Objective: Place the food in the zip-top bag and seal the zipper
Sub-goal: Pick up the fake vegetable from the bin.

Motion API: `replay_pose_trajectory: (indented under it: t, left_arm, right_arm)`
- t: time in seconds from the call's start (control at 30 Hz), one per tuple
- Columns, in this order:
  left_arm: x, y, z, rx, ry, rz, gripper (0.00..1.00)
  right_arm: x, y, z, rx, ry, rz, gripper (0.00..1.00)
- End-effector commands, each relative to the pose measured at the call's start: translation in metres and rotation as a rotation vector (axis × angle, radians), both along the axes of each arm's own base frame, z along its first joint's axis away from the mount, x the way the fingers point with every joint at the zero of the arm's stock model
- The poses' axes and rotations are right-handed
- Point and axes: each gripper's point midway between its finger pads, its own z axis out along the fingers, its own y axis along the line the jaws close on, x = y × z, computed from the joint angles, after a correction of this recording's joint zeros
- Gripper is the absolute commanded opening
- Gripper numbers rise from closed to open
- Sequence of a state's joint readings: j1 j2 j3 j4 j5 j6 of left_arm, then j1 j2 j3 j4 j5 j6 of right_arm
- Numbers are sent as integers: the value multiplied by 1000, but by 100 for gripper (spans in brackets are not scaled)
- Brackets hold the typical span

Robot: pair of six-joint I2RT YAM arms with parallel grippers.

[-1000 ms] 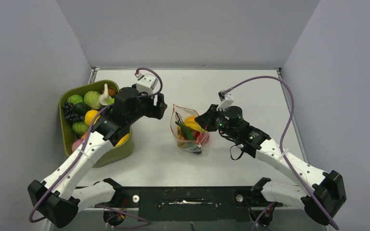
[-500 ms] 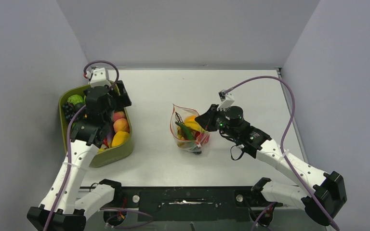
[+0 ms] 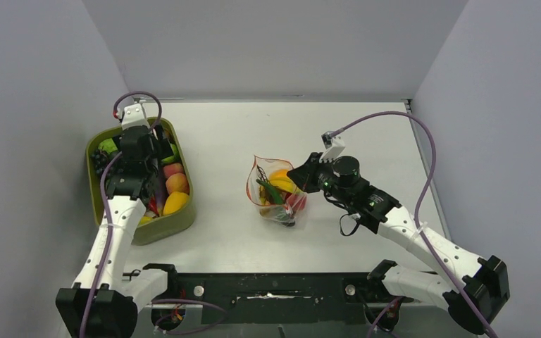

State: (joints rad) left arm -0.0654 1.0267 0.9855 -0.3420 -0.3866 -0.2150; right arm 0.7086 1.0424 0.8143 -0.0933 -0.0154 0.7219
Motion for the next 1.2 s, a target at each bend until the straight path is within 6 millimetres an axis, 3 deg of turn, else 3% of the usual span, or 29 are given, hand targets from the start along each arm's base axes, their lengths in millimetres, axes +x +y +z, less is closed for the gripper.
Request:
replay_pose_trajectory:
  t: [0.0,0.47,0.77,1.17]
  left_arm:
    - [29,5,13,23,-73,-17,66]
    - [88,33,-19,73,1,47,53]
    - [107,41,-28,167,44,37,47]
    - [125,36,-51,199,100,-29,44]
  right_arm:
    - [1,-2,42,61,-109,-1,0]
    - [0,-6,52,54,-134,5,0]
    - [1,-7,52,58,-133,-5,0]
    - [0,-9,54,67,-130,-12,0]
